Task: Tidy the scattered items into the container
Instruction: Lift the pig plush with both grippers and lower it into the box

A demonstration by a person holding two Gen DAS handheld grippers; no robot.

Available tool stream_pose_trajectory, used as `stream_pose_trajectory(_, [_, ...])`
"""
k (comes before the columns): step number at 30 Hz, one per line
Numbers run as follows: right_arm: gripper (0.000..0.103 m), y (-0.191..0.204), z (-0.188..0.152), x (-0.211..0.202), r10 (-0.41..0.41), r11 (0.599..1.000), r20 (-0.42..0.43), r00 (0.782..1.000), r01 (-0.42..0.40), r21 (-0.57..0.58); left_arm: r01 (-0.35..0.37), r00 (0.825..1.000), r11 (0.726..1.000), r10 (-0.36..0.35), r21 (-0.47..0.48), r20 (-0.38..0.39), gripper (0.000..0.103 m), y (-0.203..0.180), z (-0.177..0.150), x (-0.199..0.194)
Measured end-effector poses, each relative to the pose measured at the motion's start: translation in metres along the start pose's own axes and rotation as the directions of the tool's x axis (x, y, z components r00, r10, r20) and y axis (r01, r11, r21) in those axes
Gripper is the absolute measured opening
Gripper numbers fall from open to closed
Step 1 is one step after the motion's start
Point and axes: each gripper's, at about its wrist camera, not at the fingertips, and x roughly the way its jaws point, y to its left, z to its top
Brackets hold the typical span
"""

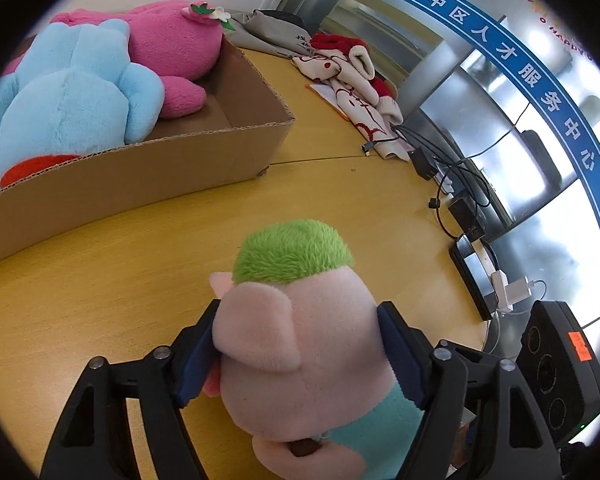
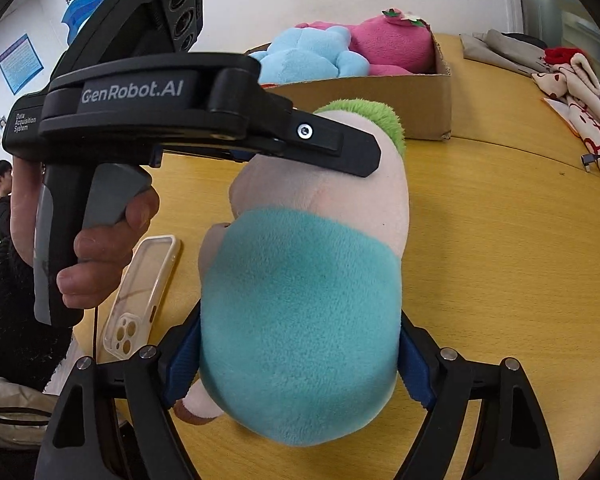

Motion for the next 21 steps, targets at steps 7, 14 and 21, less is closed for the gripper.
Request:
stream_pose_trajectory(7, [0.085,0.003,0.0,-0.002,-0.004,1.0,0.003,1.0,0.004,-0.014,-0.015,1.0,1.0,0.015,0.002,-0.009,0.064,0.0,0.001,-0.008])
stream_pose_trajectory(14, [0.082,0.009,0.02,-0.013,-0.003,0.999,0.05,0.999,0.005,-0.04,-0.065,0.995,0.992,0.056,0.112,0.079,0.06,-0.029,0.018,-0.048])
stream_pose_trajectory(21, [0.081,0.037,0.095,-0.084,-0.038,0.976,0.267,0.963,0.093,-0.195,-0.127,0.95,0.969,0.058,0.212,0.307,0.06,-0.067,0.081,-0.152])
